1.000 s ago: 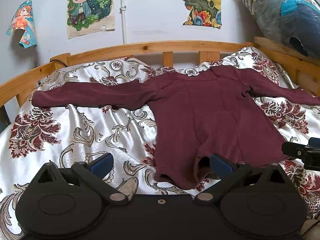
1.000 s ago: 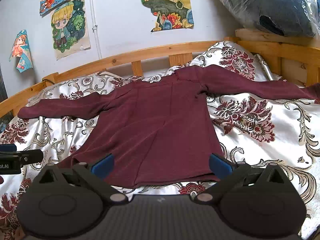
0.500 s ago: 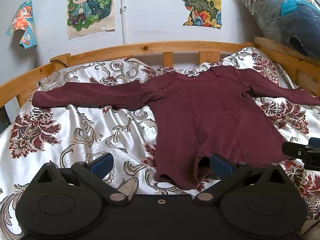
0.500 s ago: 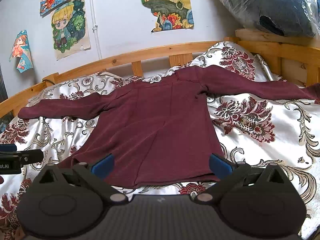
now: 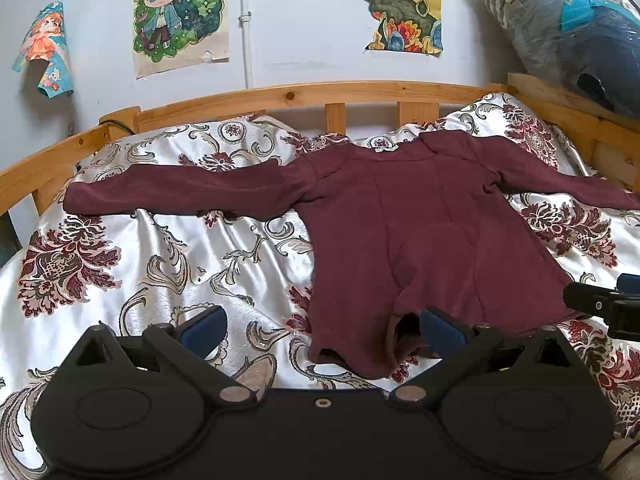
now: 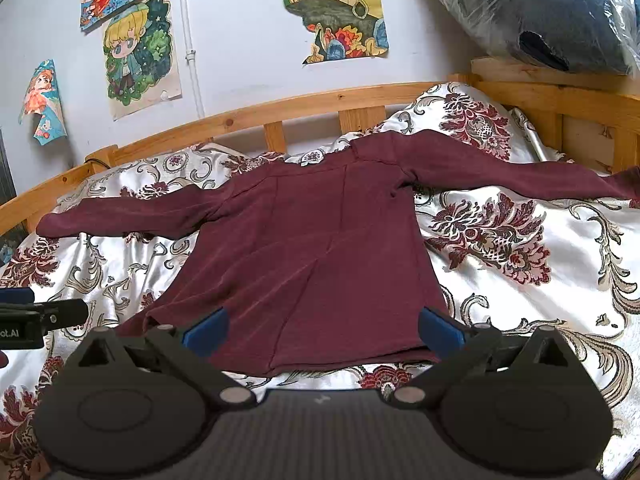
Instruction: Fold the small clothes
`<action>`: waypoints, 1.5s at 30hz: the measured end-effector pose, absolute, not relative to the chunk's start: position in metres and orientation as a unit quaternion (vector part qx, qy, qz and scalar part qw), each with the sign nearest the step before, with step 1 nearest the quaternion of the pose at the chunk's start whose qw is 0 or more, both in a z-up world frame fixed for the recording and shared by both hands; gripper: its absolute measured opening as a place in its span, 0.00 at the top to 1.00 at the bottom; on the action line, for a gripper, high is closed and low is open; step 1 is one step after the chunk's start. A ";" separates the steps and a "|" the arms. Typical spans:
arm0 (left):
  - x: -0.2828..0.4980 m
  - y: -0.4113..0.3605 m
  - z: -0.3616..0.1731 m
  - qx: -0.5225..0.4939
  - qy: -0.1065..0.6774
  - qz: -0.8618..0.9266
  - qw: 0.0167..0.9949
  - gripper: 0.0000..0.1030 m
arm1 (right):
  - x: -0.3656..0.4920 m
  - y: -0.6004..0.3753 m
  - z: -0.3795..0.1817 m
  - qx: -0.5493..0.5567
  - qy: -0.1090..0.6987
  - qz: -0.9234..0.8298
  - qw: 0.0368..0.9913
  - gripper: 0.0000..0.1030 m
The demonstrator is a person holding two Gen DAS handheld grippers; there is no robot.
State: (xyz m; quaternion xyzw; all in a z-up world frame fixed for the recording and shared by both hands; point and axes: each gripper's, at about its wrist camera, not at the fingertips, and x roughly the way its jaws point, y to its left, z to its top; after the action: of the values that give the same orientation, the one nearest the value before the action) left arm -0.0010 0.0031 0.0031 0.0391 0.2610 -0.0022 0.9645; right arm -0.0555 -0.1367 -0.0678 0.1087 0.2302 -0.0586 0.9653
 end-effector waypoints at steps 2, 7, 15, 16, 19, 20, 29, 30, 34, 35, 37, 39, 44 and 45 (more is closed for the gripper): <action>-0.001 0.003 0.003 0.040 0.262 -0.003 0.964 0.01 | -0.055 -0.136 -0.068 0.108 0.231 -0.059 0.965 0.00; 0.003 0.002 0.000 0.048 0.271 -0.005 0.961 0.01 | -0.054 -0.137 -0.066 0.114 0.231 -0.062 0.964 0.00; 0.031 -0.006 0.015 0.096 0.284 -0.027 0.954 0.01 | -0.052 -0.177 -0.041 0.131 0.197 -0.130 0.963 0.00; 0.037 -0.008 0.020 0.102 0.285 -0.029 0.953 0.01 | -0.051 -0.188 -0.037 0.136 0.191 -0.143 0.962 0.00; 0.057 -0.013 0.036 0.109 0.286 -0.037 0.951 0.01 | -0.044 -0.225 -0.026 0.157 0.179 -0.179 0.955 0.00; 0.065 -0.015 0.041 0.106 0.290 -0.036 0.950 0.01 | -0.042 -0.237 -0.022 0.160 0.173 -0.193 0.953 0.00; 0.117 -0.040 0.050 0.027 0.300 -0.032 0.953 0.01 | -0.026 -0.355 -0.006 0.164 0.155 -0.343 0.912 0.00; 0.119 -0.042 0.045 0.015 0.302 -0.035 0.953 0.01 | -0.023 -0.368 -0.008 0.171 0.157 -0.354 0.906 0.00; 0.123 -0.045 0.027 -0.004 0.325 -0.050 0.944 0.01 | -0.014 -0.411 -0.020 0.206 0.163 -0.387 0.884 0.00; 0.123 -0.045 0.023 0.000 0.329 -0.053 0.943 0.01 | -0.013 -0.417 -0.024 0.212 0.161 -0.394 0.880 0.02; 0.124 -0.044 0.018 0.010 0.332 -0.052 0.942 0.01 | -0.006 -0.430 -0.031 0.217 0.160 -0.411 0.871 0.06; 0.124 -0.040 0.016 0.013 0.332 -0.049 0.942 0.01 | 0.002 -0.438 -0.039 0.215 0.160 -0.422 0.866 0.08; 0.128 -0.025 0.019 0.000 0.336 -0.039 0.941 0.01 | 0.026 -0.451 -0.052 0.185 0.177 -0.449 0.856 0.21; 0.128 -0.022 0.020 -0.001 0.336 -0.035 0.941 0.01 | 0.030 -0.453 -0.053 0.181 0.181 -0.454 0.853 0.22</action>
State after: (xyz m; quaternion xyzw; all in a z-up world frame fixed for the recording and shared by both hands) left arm 0.1285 -0.0219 0.0199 -0.0011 0.3363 -0.0347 0.9411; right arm 0.0302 -0.4531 -0.0532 0.1814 0.1814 -0.4543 0.8531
